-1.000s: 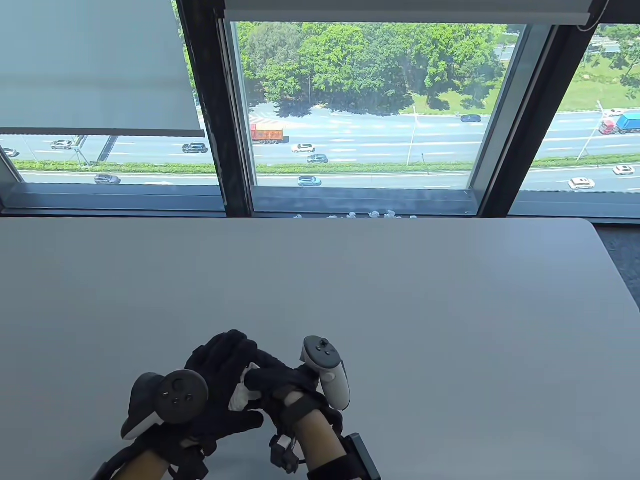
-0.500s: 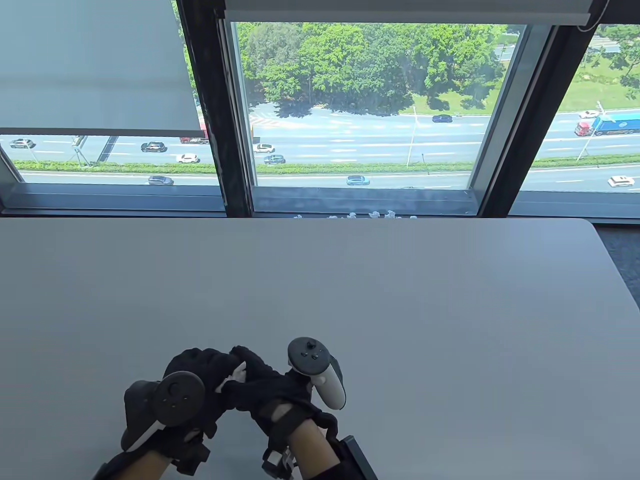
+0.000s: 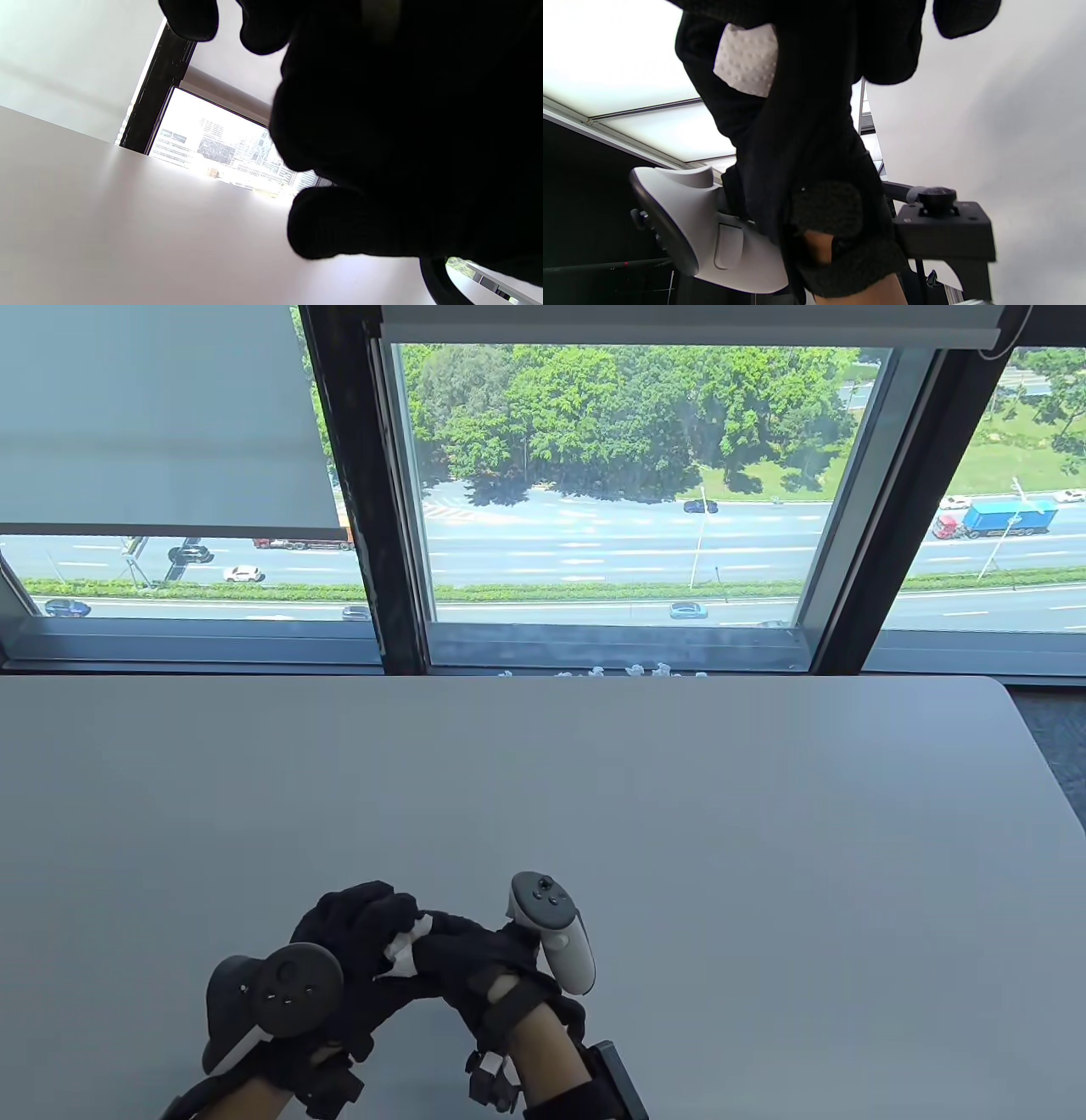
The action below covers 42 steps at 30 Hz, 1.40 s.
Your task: Squeeze kitchen paper into compact ball
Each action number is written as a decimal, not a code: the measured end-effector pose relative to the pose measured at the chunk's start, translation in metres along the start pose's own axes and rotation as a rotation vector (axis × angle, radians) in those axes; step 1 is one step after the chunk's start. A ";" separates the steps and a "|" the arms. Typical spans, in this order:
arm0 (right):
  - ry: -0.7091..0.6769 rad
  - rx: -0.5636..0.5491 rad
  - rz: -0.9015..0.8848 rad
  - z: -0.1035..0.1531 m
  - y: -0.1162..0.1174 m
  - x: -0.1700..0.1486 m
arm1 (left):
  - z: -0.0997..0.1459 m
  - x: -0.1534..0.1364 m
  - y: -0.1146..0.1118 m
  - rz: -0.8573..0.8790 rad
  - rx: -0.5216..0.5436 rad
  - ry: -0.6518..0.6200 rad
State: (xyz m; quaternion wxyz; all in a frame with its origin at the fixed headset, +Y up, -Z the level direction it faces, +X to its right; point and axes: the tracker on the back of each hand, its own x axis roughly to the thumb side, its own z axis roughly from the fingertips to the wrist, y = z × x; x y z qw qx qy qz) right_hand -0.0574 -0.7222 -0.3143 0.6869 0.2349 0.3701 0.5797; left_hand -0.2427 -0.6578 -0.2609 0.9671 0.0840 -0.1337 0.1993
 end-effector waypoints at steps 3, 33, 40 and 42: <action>0.045 -0.063 0.033 0.003 0.001 0.001 | 0.000 -0.003 0.004 -0.022 0.051 0.042; 0.160 -0.092 0.243 0.000 0.009 -0.002 | 0.001 0.006 -0.001 -0.133 0.020 -0.029; 0.130 -0.082 0.184 0.002 -0.006 -0.003 | 0.000 0.004 -0.007 -0.035 -0.054 -0.059; 0.076 -0.004 0.115 -0.002 -0.003 -0.005 | 0.001 0.004 -0.009 -0.053 -0.043 -0.048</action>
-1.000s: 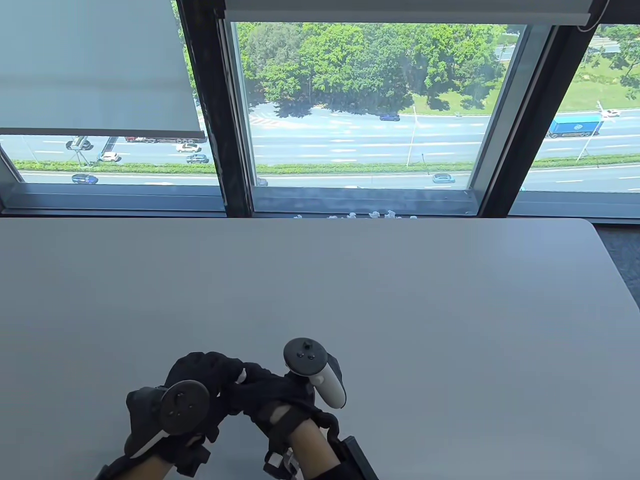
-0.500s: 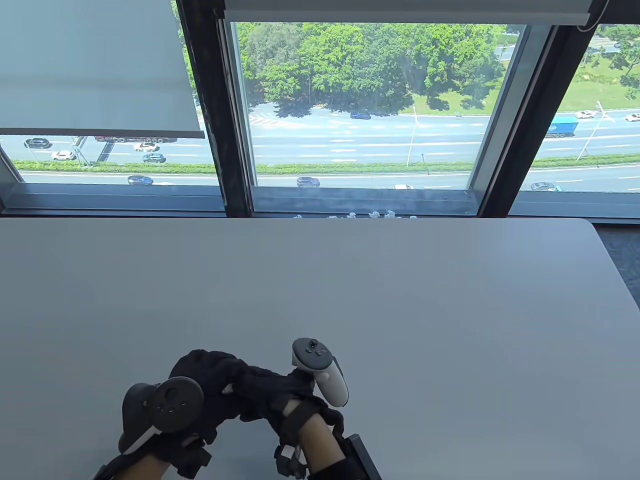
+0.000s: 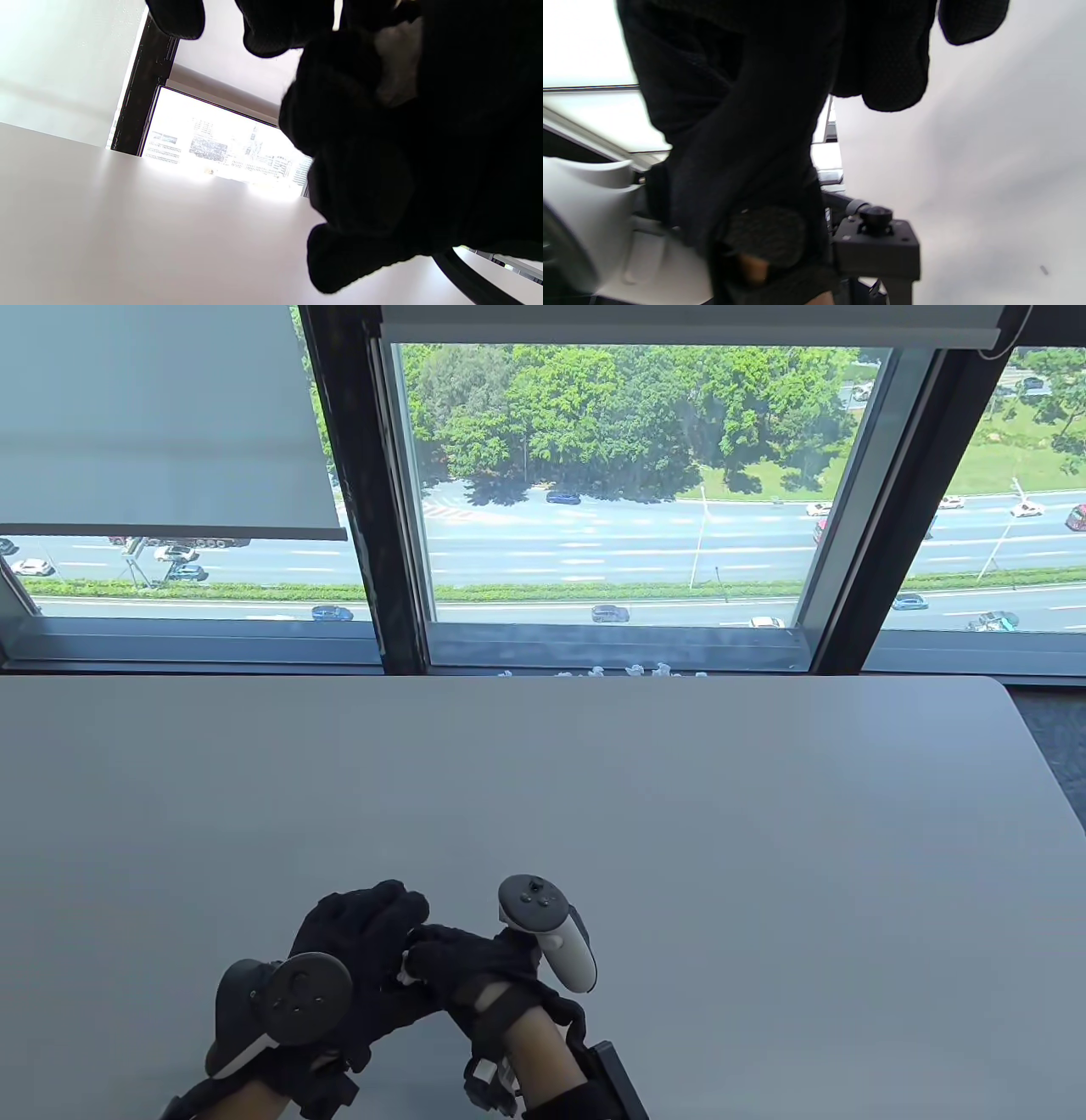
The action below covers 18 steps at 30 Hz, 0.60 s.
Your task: Squeeze kitchen paper into compact ball
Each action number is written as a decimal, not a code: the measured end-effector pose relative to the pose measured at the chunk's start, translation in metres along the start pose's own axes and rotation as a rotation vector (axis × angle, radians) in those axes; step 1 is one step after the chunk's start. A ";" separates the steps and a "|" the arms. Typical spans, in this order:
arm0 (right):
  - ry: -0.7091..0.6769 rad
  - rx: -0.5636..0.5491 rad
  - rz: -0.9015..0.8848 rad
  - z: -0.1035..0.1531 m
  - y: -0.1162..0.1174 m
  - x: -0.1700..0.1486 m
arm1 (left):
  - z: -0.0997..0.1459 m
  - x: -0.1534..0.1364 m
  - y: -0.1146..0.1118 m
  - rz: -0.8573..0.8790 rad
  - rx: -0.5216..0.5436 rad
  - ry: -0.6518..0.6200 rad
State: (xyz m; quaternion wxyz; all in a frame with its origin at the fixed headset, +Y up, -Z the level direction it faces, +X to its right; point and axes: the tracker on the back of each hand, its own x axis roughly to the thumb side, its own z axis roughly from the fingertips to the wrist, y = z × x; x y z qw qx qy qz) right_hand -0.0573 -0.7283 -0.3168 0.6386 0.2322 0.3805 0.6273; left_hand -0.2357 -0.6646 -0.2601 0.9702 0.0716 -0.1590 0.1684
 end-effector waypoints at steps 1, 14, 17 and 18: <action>-0.002 0.029 -0.014 -0.001 0.002 0.000 | 0.001 0.000 0.002 -0.002 0.028 0.016; 0.079 -0.055 0.140 0.001 0.008 0.004 | 0.001 0.000 0.006 -0.106 0.050 0.016; 0.052 -0.048 0.122 0.003 0.003 0.005 | -0.001 0.000 0.001 0.055 -0.030 -0.022; 0.045 -0.016 0.103 0.003 0.001 0.005 | -0.001 0.000 0.001 0.065 -0.032 -0.026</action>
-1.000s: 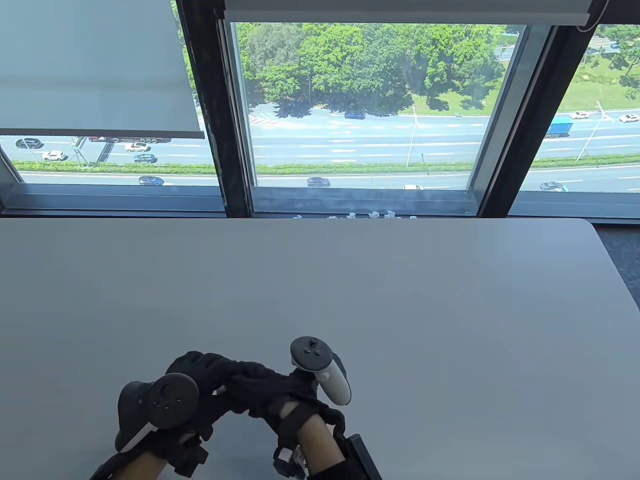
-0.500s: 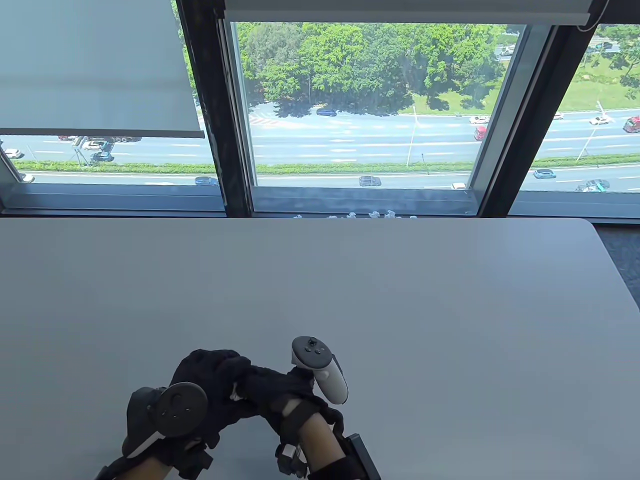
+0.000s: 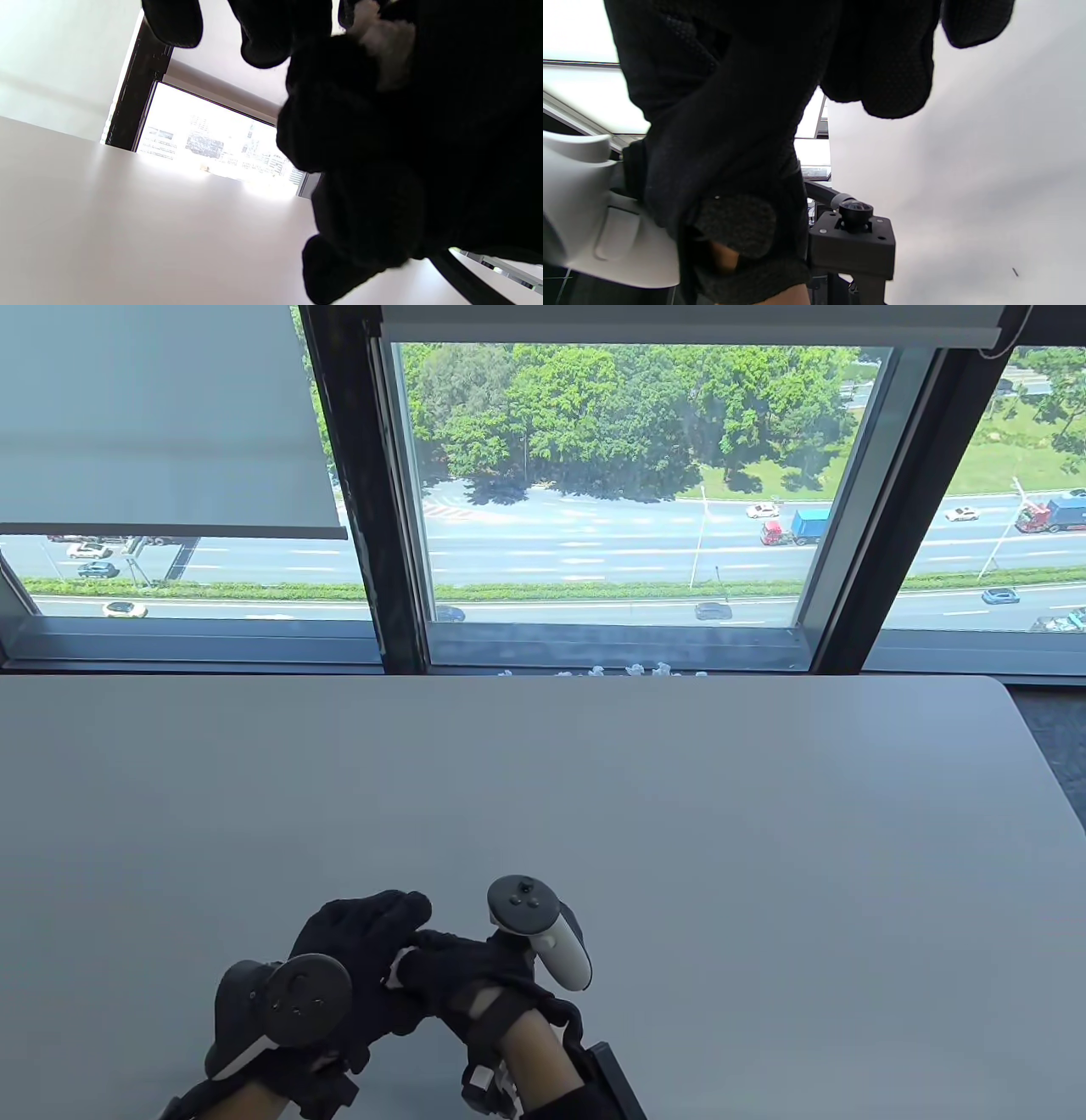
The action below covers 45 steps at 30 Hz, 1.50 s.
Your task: Squeeze kitchen paper into compact ball
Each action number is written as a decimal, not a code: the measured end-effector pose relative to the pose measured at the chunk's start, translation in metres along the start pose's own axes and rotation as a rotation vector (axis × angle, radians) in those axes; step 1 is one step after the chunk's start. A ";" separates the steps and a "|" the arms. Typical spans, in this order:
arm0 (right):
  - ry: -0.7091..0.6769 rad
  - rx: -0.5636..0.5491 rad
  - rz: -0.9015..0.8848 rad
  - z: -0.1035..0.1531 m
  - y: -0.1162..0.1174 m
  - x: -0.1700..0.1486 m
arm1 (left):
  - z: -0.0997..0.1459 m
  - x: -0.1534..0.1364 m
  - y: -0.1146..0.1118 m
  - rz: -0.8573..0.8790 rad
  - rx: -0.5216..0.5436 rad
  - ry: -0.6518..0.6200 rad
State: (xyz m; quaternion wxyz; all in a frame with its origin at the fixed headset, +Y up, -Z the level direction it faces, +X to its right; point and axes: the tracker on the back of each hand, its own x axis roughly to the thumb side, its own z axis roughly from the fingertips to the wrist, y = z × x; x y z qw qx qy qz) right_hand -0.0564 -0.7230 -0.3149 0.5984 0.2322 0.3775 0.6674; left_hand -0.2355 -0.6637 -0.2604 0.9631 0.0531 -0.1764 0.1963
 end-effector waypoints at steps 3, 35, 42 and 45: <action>-0.024 0.056 -0.041 -0.002 0.002 -0.002 | 0.001 0.000 0.003 -0.056 0.048 0.023; 0.084 -0.079 0.085 0.013 -0.015 0.000 | -0.001 -0.010 0.012 0.013 0.048 0.065; 0.037 -0.089 0.087 0.004 -0.004 0.003 | 0.003 -0.003 0.004 -0.074 0.070 0.032; 0.003 -0.081 0.052 0.005 -0.008 0.003 | 0.001 -0.001 0.004 -0.037 0.057 0.023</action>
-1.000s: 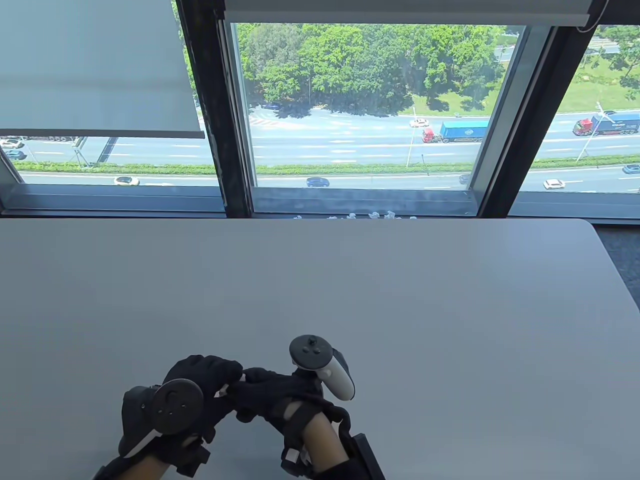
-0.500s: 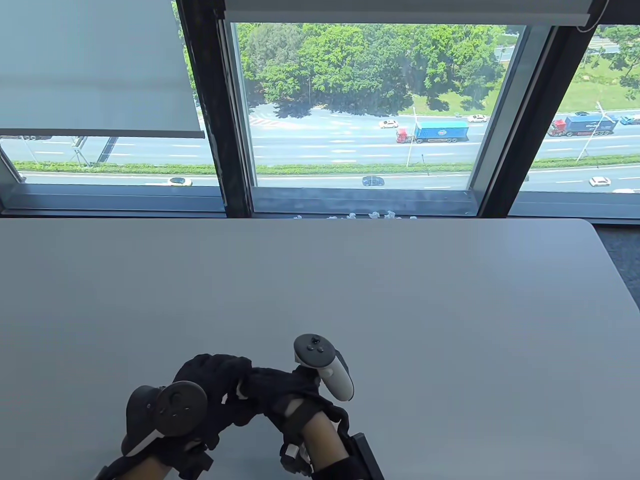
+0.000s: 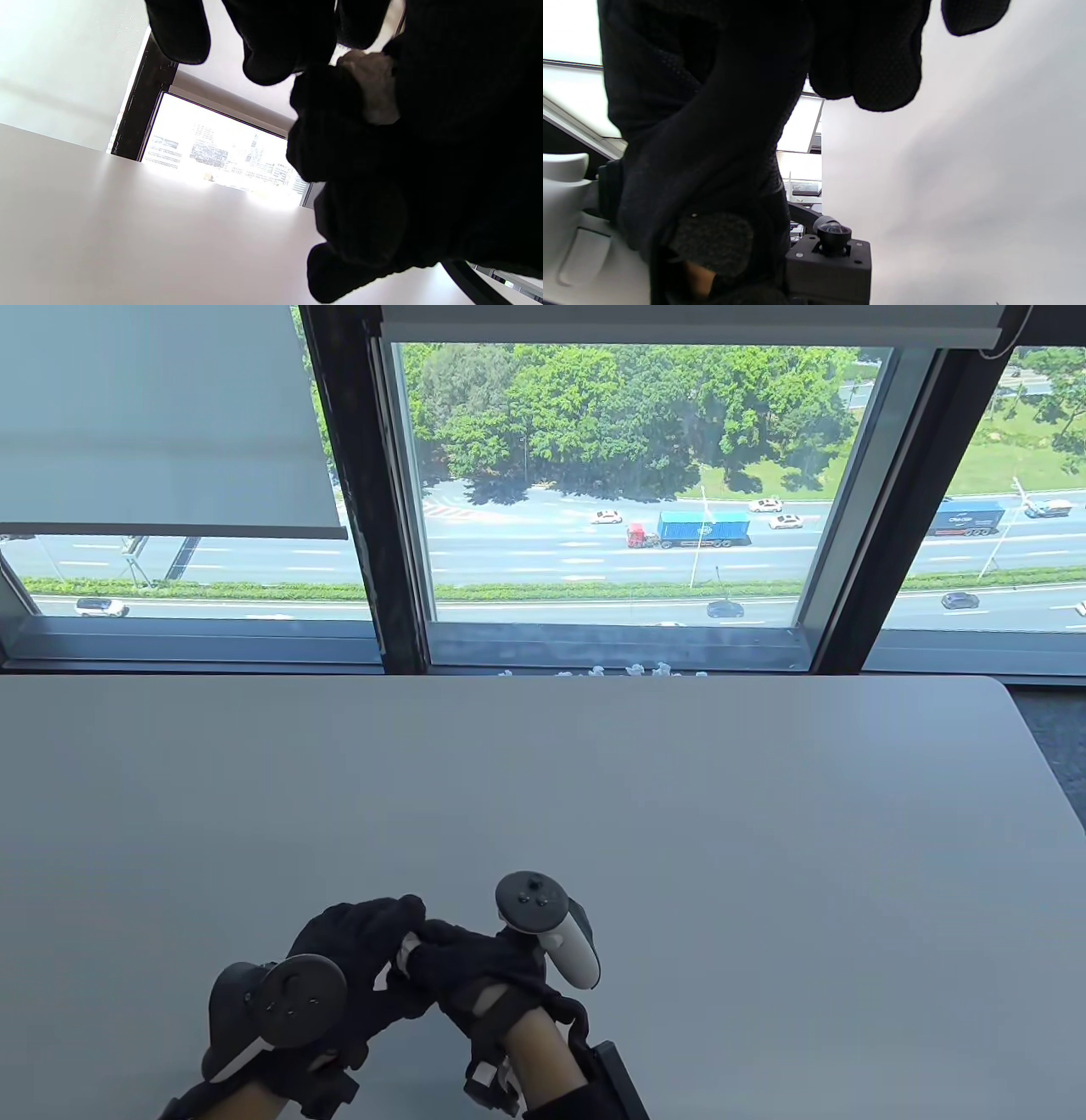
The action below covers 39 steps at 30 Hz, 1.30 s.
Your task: Squeeze kitchen paper into compact ball
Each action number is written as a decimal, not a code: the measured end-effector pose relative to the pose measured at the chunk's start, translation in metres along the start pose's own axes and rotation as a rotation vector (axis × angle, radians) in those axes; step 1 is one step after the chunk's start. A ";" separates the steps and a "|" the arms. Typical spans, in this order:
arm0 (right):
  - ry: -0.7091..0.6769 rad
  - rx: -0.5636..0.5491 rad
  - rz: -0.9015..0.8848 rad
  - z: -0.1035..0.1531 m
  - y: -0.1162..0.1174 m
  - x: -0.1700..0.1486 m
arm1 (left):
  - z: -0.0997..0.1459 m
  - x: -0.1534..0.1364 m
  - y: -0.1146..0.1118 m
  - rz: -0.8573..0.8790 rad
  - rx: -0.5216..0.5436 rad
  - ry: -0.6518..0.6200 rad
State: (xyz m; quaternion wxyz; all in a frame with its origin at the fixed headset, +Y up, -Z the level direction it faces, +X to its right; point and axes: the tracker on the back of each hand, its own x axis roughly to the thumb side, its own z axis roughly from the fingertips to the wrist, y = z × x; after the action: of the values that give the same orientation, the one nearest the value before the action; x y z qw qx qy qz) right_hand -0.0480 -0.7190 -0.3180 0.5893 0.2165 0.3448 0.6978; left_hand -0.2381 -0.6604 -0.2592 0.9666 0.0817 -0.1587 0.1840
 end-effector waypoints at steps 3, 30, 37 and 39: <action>-0.015 0.048 -0.023 -0.003 0.004 -0.002 | 0.002 0.004 0.003 -0.011 0.019 -0.029; 0.099 -0.048 0.181 0.007 -0.004 0.004 | 0.000 -0.010 0.013 -0.041 0.069 0.075; 0.095 -0.145 0.342 0.002 0.018 0.011 | 0.003 0.002 -0.001 -0.133 0.033 -0.003; 0.072 -0.128 0.365 0.002 0.013 0.009 | 0.000 -0.001 -0.007 -0.050 -0.039 -0.011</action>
State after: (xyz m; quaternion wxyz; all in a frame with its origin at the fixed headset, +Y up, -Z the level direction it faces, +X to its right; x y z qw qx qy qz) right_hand -0.0573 -0.7113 -0.3084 0.4529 0.2124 0.2755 0.8209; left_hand -0.2363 -0.6667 -0.2597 0.9715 0.0676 -0.1653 0.1560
